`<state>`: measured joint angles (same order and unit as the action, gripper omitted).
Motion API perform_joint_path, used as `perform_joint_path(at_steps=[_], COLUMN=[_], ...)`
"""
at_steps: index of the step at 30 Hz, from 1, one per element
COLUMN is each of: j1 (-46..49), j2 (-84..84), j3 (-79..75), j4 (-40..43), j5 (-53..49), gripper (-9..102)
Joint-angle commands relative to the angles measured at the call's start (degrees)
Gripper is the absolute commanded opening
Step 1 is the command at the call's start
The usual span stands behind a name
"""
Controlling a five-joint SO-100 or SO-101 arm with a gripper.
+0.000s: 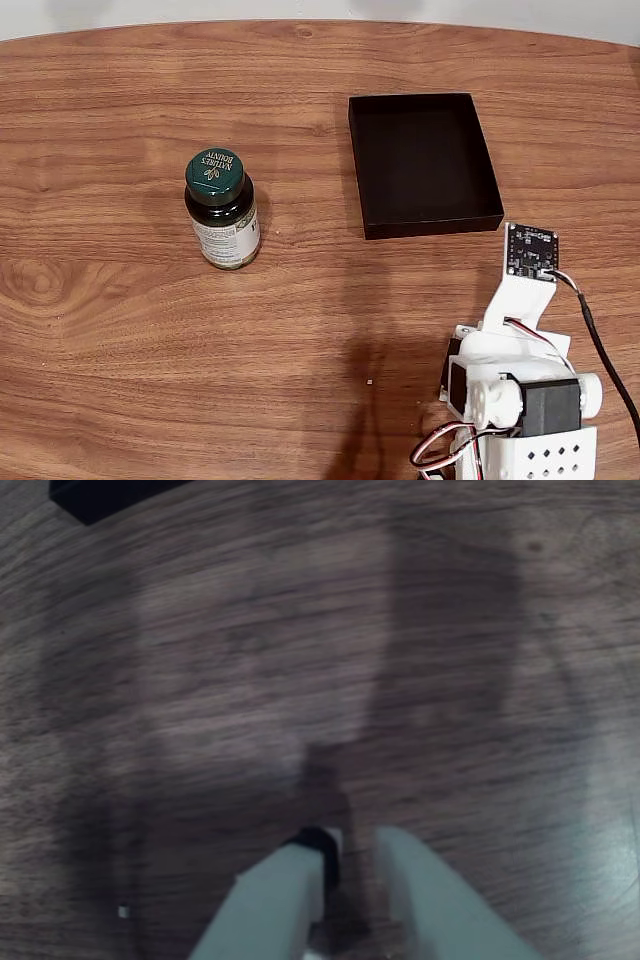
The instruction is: Pick up the pill bottle and place it in the black box.
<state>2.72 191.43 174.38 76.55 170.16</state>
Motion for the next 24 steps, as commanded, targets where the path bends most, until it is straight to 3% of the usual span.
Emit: perform_joint_path(at_steps=[1,5,12,18,24], j1=[0.0,-0.9,-12.2,-16.5,-20.6], j2=[-0.1,-0.1,-0.3,-0.4,-0.4], j3=[-0.8,-0.8,-0.8,-0.8,-0.8], j4=[9.7,7.6,-8.0,-19.2,-24.3], j5=[0.0,7.8,11.9,13.0,12.7], gripper=[9,14,10,9,9])
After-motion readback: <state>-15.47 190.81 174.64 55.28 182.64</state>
